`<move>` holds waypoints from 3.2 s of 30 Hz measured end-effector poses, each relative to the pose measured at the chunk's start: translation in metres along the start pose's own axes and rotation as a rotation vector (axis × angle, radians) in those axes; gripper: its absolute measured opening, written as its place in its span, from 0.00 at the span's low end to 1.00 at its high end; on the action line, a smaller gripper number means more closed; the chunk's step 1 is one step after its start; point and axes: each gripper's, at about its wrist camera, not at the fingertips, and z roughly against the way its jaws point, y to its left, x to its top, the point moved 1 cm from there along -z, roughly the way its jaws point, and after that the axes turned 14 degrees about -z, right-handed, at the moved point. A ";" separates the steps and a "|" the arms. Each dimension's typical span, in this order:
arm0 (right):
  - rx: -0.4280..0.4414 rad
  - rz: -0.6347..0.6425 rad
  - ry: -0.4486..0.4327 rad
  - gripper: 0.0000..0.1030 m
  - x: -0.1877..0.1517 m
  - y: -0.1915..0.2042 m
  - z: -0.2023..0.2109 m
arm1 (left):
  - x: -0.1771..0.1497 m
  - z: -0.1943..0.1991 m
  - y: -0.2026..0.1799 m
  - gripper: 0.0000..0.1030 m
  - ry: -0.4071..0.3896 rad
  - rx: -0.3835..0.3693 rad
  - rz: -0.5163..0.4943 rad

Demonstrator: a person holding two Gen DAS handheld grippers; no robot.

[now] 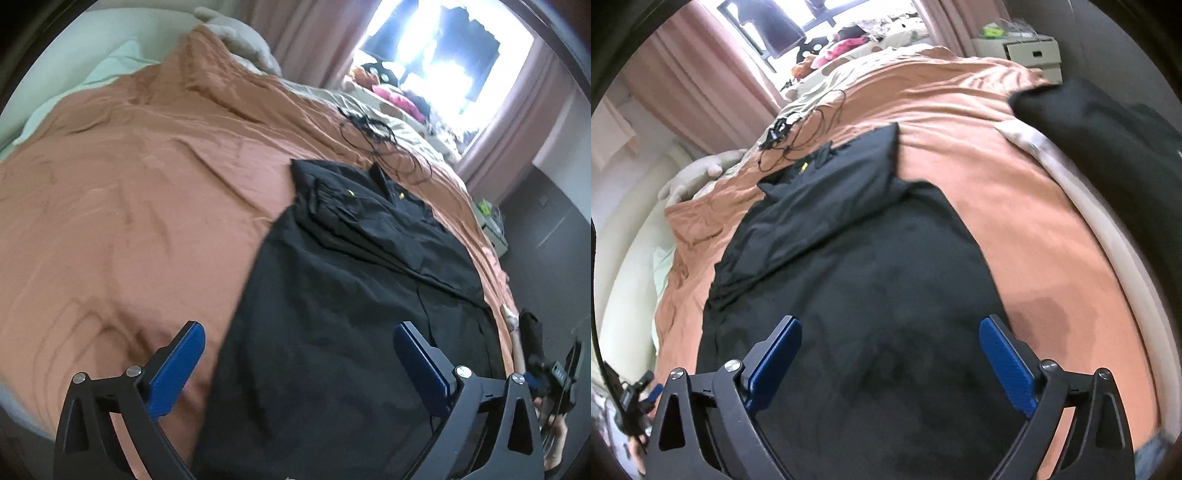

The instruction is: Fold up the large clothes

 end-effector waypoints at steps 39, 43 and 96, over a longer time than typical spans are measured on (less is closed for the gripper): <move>0.260 -0.157 0.025 0.68 -0.113 -0.147 0.048 | -0.142 0.046 0.043 0.69 0.075 -0.050 0.039; 0.296 -0.178 0.032 0.67 -0.118 -0.144 0.046 | -0.146 0.034 0.048 0.62 0.088 -0.060 0.073; 0.438 -0.303 -0.086 0.03 -0.108 -0.103 0.075 | -0.141 0.042 0.069 0.05 -0.062 -0.253 0.346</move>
